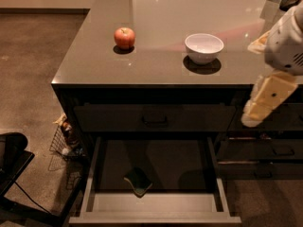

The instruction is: Pick sponge from middle drawer and place on counter

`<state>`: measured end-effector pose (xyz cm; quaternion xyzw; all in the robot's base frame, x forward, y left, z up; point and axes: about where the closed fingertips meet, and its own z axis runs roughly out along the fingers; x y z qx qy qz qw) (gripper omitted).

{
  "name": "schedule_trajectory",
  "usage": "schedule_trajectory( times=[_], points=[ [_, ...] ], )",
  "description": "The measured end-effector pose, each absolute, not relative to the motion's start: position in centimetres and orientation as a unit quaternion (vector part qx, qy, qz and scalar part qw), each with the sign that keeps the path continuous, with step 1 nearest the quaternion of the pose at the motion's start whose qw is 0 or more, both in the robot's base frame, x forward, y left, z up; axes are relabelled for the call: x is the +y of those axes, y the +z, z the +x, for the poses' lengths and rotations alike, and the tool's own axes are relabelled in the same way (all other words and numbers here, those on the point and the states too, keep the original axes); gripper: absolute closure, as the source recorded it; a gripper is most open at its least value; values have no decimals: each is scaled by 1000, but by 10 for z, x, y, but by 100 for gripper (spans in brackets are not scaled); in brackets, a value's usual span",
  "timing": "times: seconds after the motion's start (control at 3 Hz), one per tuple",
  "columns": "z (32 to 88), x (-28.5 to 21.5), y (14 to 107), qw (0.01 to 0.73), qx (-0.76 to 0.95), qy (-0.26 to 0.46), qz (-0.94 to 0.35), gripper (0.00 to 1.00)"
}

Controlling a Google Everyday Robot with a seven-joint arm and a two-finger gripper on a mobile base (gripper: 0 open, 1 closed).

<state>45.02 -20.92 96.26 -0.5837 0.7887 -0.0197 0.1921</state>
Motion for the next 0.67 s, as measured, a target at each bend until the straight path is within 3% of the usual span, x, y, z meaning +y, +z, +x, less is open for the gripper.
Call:
schedule_trajectory(
  times=[0.67],
  points=[
    [496,-152,836,244,851,74,-459,0]
  ],
)
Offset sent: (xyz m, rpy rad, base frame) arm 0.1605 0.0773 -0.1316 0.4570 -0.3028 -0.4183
